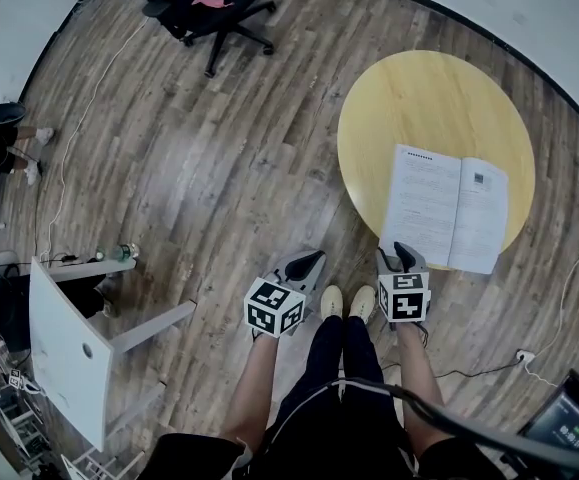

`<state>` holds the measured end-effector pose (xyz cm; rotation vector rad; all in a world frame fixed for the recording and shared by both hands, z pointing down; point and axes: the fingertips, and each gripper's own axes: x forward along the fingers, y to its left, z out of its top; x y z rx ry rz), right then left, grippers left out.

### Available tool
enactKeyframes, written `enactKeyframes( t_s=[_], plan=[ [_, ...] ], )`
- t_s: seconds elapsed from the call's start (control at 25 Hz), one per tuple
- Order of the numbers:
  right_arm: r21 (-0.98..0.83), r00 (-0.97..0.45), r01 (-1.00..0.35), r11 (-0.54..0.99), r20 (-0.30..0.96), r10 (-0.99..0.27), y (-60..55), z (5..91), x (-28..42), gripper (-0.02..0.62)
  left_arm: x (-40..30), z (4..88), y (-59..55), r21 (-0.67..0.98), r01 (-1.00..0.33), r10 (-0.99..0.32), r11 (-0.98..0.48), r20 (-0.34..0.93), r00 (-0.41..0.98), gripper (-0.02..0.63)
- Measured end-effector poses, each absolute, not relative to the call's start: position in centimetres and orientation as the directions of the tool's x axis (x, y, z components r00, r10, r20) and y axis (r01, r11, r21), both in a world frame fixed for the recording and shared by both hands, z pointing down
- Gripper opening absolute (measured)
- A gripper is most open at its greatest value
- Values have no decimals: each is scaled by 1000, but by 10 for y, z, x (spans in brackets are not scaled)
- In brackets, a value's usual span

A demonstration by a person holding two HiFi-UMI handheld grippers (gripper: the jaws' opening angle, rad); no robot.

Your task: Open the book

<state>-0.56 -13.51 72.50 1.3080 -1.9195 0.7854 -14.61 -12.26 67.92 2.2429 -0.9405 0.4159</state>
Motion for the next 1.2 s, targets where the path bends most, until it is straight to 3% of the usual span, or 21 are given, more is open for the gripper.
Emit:
enactKeyframes(
  t_s=[0.56,0.6,0.68,0.72,1.2],
  plan=[
    [-185,-303,-947,262,784,-542,-135,723,-3,137,-143,677,-125,447,-726,-518,-522,510,687,-2],
    [-202,-313,-946,255,779,-543,-134,723,-3,125,-142,677,-124,447,-726,-518,-523,510,687,-2],
    [-230,-330,-942,245,769,-548,-132,723,-5,28,-141,677,-125,445,-725,-517,-525,510,688,-2],
    [-229,-330,-942,247,767,-551,-131,723,-7,11,-141,677,-125,444,-725,-516,-527,511,688,-2],
    [-245,-353,-934,262,750,-560,-129,723,-9,8,-136,677,-122,438,-726,-513,-531,515,686,-2]
  ],
)
